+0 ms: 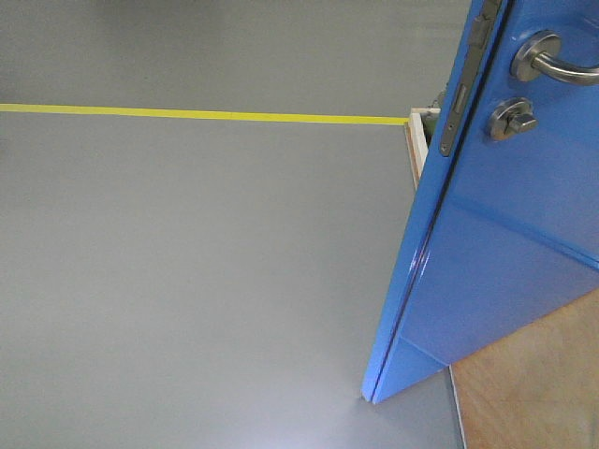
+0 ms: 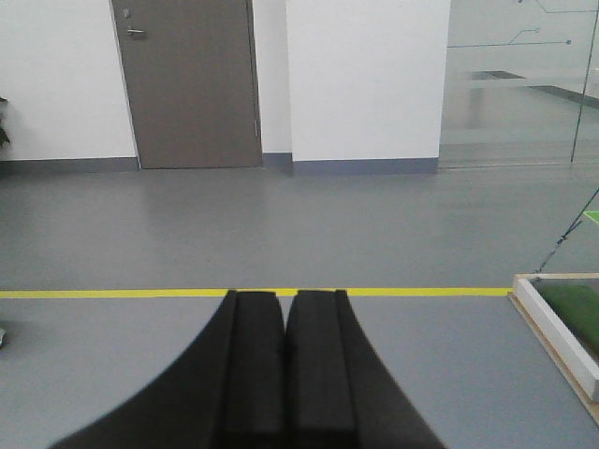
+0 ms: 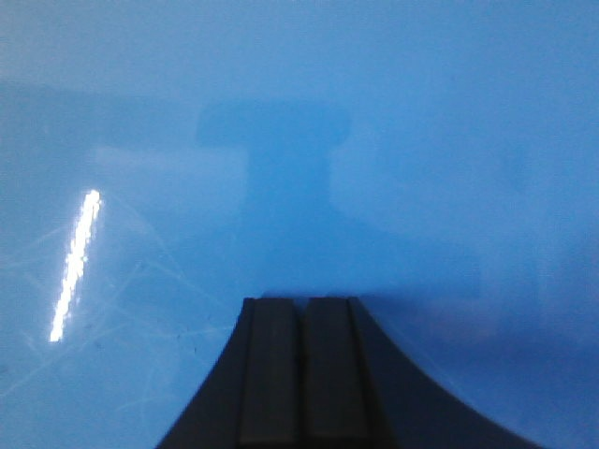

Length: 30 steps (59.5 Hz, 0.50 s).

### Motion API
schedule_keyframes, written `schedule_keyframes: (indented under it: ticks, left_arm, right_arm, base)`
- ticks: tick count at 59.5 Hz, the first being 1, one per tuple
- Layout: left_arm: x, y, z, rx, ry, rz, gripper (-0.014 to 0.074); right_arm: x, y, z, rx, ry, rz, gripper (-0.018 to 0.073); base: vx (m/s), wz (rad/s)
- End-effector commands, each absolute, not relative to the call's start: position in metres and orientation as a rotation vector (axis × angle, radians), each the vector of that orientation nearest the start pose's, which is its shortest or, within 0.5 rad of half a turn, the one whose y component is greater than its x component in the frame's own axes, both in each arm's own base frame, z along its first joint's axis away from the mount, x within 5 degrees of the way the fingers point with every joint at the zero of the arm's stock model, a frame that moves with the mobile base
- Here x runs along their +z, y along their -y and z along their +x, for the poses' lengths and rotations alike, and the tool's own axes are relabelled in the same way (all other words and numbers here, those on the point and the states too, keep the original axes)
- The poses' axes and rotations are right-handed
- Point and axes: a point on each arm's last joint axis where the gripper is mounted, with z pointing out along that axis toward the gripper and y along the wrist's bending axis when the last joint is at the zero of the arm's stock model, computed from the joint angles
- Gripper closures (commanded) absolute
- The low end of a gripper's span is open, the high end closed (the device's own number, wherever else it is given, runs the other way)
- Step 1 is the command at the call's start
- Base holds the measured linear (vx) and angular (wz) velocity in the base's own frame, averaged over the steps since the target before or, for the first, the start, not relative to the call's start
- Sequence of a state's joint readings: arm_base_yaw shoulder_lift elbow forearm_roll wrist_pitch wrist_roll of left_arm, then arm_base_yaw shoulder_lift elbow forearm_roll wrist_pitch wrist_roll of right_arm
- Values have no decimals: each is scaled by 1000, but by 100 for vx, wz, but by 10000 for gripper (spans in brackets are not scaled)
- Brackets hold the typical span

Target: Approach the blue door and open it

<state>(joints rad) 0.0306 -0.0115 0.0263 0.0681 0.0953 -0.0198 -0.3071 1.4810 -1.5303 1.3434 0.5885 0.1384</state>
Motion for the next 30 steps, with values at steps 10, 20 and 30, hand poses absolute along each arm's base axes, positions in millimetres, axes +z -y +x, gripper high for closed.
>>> schedule_keyframes:
  ticks: [10,20,30]
  left_arm:
    - [214,-2,54,58,-1469,7,524]
    - [214,-2,54,58,-1469,7,524]
    - [214,-2,54,58,-1469,7,524]
  right_arm:
    - [484,51,324,1332,-1376,934,561]
    - [484,51,324,1332,-1376,934,561]
    - [484,51,324,1332,-1376,934,561]
  base:
    - [15,7]
    - [16,5]
    - [18,4]
